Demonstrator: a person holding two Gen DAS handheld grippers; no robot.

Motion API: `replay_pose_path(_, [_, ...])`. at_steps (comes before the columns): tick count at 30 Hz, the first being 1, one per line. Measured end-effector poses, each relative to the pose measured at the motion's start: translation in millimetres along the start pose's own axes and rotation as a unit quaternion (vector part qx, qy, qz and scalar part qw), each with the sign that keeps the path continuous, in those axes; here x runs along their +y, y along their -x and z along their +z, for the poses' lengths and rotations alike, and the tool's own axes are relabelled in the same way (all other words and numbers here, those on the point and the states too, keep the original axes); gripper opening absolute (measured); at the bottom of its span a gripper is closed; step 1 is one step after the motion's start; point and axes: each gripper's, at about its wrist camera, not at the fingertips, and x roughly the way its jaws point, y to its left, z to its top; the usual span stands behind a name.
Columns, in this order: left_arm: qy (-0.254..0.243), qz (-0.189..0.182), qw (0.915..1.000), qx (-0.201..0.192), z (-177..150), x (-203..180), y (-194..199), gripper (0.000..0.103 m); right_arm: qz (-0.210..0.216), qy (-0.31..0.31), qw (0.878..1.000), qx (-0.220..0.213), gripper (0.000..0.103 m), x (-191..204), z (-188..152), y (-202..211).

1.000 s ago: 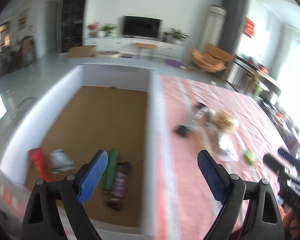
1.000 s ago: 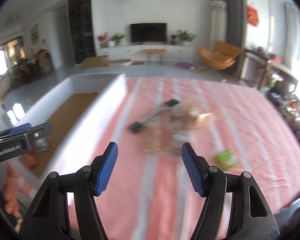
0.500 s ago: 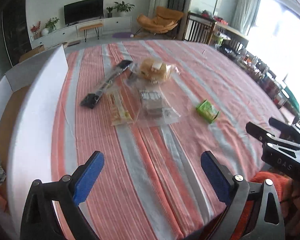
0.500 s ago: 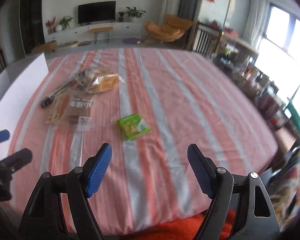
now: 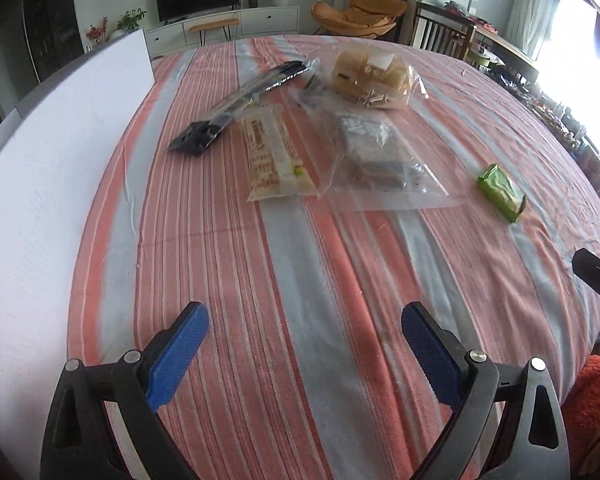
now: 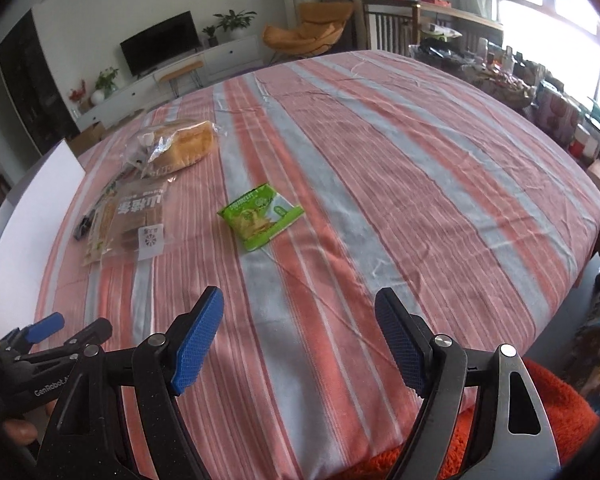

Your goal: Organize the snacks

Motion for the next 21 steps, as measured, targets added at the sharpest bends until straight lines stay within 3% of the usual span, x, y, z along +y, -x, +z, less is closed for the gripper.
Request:
replay_pose_path(4, [-0.017, 0.017, 0.9996, -0.015, -4.9, -4.8, -1.3, 0.098, -0.002, 0.007, 1.000, 0.004, 0.081, 2.6, -0.2, -2.5])
replay_pose_path(21, [-0.018, 0.014, 0.9995, -0.020, -3.8, -6.5, -3.8, 0.103, 0.010, -0.010, 1.000, 0.012, 0.081, -6.2, -0.1, -5.1])
